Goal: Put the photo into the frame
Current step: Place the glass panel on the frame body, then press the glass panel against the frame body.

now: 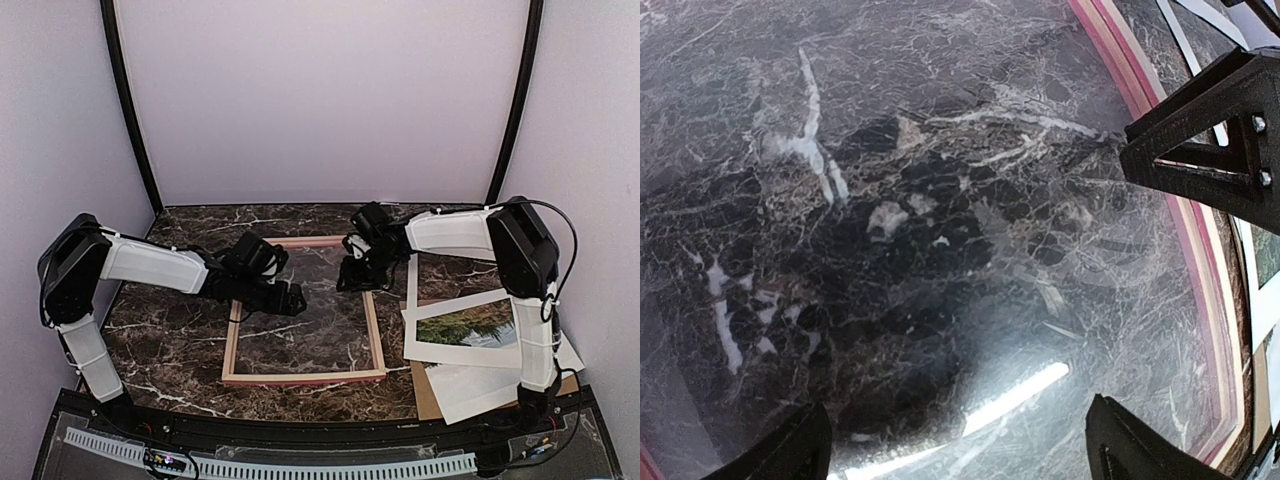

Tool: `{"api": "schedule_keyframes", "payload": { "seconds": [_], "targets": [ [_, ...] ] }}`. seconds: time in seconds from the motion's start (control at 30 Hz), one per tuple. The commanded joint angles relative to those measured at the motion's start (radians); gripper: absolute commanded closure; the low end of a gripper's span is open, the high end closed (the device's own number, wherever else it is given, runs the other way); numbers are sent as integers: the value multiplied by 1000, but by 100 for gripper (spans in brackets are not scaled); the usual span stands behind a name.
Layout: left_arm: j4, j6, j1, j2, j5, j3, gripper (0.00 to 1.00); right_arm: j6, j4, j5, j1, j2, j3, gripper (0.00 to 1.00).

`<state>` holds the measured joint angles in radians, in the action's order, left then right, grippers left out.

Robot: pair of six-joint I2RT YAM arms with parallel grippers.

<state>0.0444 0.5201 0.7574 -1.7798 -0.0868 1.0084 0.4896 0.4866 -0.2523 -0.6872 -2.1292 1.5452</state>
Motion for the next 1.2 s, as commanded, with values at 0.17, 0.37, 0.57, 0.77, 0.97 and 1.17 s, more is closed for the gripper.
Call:
{"api": "schedule_keyframes", "payload": {
  "seconds": [0.17,0.37,0.57,0.77,0.97,1.17],
  "targets": [
    [31,4,4,76,48,-12,9,-62,11,-6,-9,104,-17,59],
    [33,24,5,94,63,-7,9,-45,-9,-60,-39,188,-98,58],
    [41,19,4,119,76,3,9,-13,-14,-45,-90,263,-219,58],
    [65,1,5,142,126,16,9,32,-48,-35,-136,299,-332,58],
    [84,-13,5,144,144,24,9,40,-69,-31,-151,274,-385,58],
    [100,-15,5,155,169,20,9,18,-65,-18,-154,243,-395,58]
  ]
}}
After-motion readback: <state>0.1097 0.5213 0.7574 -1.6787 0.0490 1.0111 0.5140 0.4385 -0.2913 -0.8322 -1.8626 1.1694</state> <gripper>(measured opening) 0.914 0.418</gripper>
